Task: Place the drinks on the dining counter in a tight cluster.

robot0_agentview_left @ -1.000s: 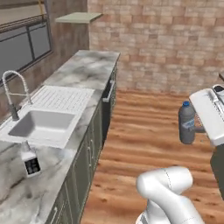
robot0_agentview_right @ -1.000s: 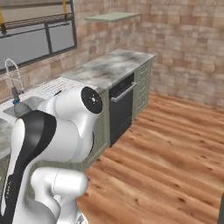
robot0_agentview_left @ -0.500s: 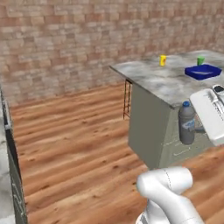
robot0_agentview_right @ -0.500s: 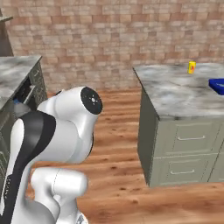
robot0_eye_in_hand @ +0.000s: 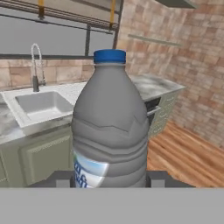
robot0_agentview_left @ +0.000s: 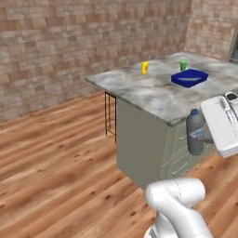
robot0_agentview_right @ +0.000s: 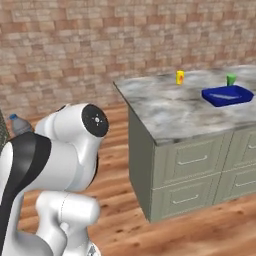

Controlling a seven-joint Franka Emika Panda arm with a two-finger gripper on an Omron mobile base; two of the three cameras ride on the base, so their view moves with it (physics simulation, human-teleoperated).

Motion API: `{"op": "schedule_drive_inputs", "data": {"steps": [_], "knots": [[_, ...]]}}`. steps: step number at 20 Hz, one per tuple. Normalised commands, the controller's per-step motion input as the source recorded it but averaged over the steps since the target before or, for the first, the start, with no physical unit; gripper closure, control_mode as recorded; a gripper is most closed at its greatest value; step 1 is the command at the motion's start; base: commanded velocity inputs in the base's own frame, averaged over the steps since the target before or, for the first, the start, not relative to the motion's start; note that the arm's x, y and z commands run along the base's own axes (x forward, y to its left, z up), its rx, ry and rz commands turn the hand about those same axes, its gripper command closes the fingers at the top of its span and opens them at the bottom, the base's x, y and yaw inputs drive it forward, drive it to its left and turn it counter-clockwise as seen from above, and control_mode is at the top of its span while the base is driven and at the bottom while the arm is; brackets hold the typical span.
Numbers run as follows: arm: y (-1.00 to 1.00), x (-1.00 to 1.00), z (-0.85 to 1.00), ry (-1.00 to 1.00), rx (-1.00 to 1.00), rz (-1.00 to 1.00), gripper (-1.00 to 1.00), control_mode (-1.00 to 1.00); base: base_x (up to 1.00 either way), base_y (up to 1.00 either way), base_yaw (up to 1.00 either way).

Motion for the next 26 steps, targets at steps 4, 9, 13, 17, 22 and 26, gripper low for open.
{"op": "schedule_drive_inputs", "data": {"steps": [4, 9, 13, 17, 22, 26], "knots": [[0.0, 0.0, 0.0, 0.0, 0.0, 0.0, 1.0, 1.0, 1.0, 0.03, -0.1], [0.0, 0.0, 0.0, 0.0, 0.0, 0.0, 1.0, 1.0, 1.0, -0.29, 0.0], [0.0, 0.0, 0.0, 0.0, 0.0, 0.0, 1.0, 1.0, 0.95, -1.0, 0.36], [0.0, 0.0, 0.0, 0.0, 0.0, 0.0, 1.0, 1.0, 0.52, -0.64, 0.12], [0.0, 0.0, 0.0, 0.0, 0.0, 0.0, 1.0, 1.0, 0.76, 0.2, -0.24], [0.0, 0.0, 0.0, 0.0, 0.0, 0.0, 1.0, 1.0, 0.74, 0.0, -0.3]]}}
